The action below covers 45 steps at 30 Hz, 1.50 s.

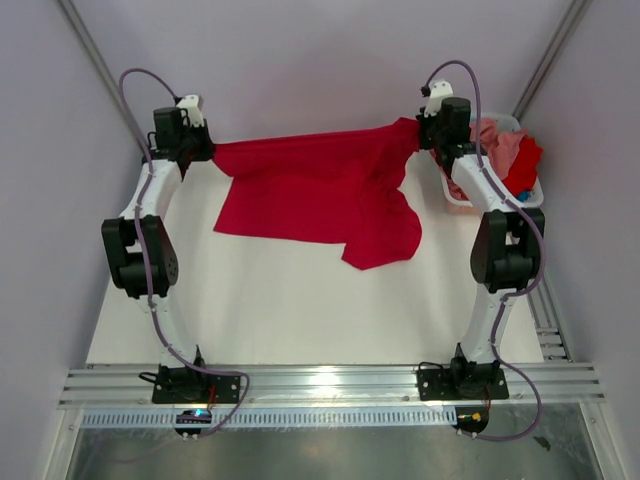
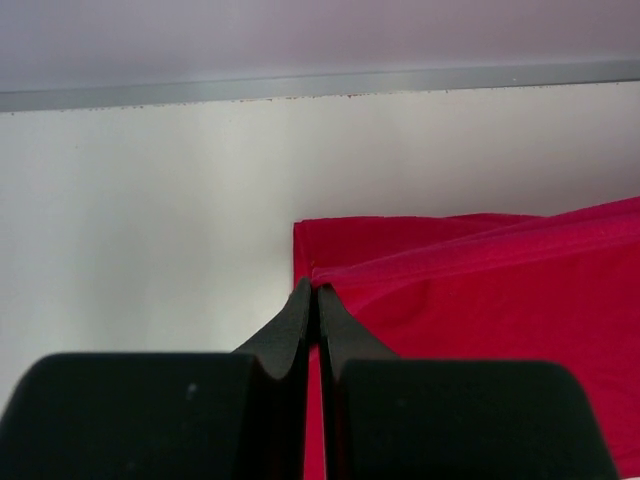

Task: Fold and stack the t-shirts
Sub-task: Flatten the tshirt out

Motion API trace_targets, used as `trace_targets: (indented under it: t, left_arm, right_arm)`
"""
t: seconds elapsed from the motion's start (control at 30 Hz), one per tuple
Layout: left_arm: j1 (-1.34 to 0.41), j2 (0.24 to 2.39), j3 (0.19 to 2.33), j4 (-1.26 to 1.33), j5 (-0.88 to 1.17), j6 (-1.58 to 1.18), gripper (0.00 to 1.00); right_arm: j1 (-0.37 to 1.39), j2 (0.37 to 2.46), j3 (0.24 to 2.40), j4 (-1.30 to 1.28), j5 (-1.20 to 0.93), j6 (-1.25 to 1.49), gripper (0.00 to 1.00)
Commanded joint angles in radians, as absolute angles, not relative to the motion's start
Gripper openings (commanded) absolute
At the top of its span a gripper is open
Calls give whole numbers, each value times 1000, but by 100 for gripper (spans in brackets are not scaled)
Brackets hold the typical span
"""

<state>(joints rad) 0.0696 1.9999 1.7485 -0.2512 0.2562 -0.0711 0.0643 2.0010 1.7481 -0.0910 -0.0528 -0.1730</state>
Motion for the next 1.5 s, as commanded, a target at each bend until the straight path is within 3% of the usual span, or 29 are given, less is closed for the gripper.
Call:
trace_targets:
  t: [0.0, 0.23, 0.33, 0.8, 1.03, 1.3, 1.47]
  left_arm:
    - [104, 1936, 1715, -190, 121, -41, 0]
    - [104, 1720, 1735, -351, 172, -98, 0]
    - [98, 1544, 1654, -339, 205, -129, 0]
    - [94, 831, 1569, -793, 299, -114, 0]
    - [94, 585, 1552, -979, 278, -72, 0]
    - [94, 445, 1436, -1060, 285, -11, 0]
    - [94, 428, 1486, -1094, 317, -11, 0]
  right_arm:
    - [38, 1861, 1712, -6, 48, -190, 3]
    - [49, 1622, 1706, -103, 60, -206, 3]
    - [49, 1501, 1652, -138, 17, -158, 3]
    - [110, 889, 1631, -529, -41, -157, 3]
    - [109, 732, 1658, -652, -81, -129, 3]
    - [109, 667, 1694, -745, -109, -129, 3]
    - [106, 634, 1690, -768, -112, -130, 3]
